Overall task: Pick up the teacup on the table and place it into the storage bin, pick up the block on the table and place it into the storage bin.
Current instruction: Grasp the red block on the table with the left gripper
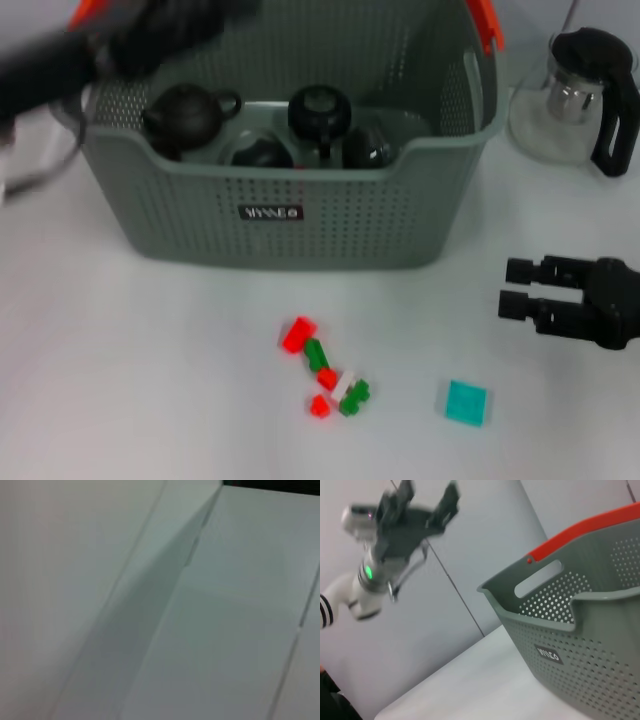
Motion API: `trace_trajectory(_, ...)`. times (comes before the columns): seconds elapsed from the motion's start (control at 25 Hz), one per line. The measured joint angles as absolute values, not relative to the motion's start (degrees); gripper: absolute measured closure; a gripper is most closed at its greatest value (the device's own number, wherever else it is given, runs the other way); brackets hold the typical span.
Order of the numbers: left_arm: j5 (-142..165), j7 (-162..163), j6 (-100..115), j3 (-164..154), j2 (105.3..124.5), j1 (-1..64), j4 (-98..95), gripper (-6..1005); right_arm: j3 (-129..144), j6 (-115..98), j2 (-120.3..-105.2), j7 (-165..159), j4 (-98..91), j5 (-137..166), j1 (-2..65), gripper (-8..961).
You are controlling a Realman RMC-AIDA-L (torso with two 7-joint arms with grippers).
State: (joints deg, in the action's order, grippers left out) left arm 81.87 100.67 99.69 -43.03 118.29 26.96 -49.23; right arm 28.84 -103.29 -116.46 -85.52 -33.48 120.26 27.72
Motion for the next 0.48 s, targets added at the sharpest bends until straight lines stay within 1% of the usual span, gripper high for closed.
trace_trajectory(0.08,84.4,94.0,104.2,-41.0,116.87,26.5,-42.5,335,28.8,-103.3,-116.42,-85.5,-33.5,120.2,27.9,267)
trace_trajectory(0.12,87.8,90.3,106.4,-39.5,116.46,25.8,-40.1,335,28.8,-103.3,-116.38,-85.5,-33.5,120.3,27.9,267)
trace_trajectory(0.16,90.8,88.1,107.6,-38.7,116.49,25.2,-39.3,335,28.8,-103.2,-116.33,-85.6,-33.5,120.4,27.9,267)
trace_trajectory(0.2,94.5,85.8,108.8,-37.8,116.61,24.3,-39.1,336,28.8,-103.2,-116.32,-85.7,-33.5,120.4,27.9,268)
trace_trajectory(0.32,103.6,81.6,110.5,-37.3,117.85,21.7,-42.5,336,28.9,-103.2,-116.12,-85.9,-33.5,120.4,27.6,269)
trace_trajectory(0.48,112.5,76.4,108.6,-38.1,119.17,20.9,-43.5,338,29.1,-103.1,-115.94,-85.9,-33.7,120.4,27.2,269)
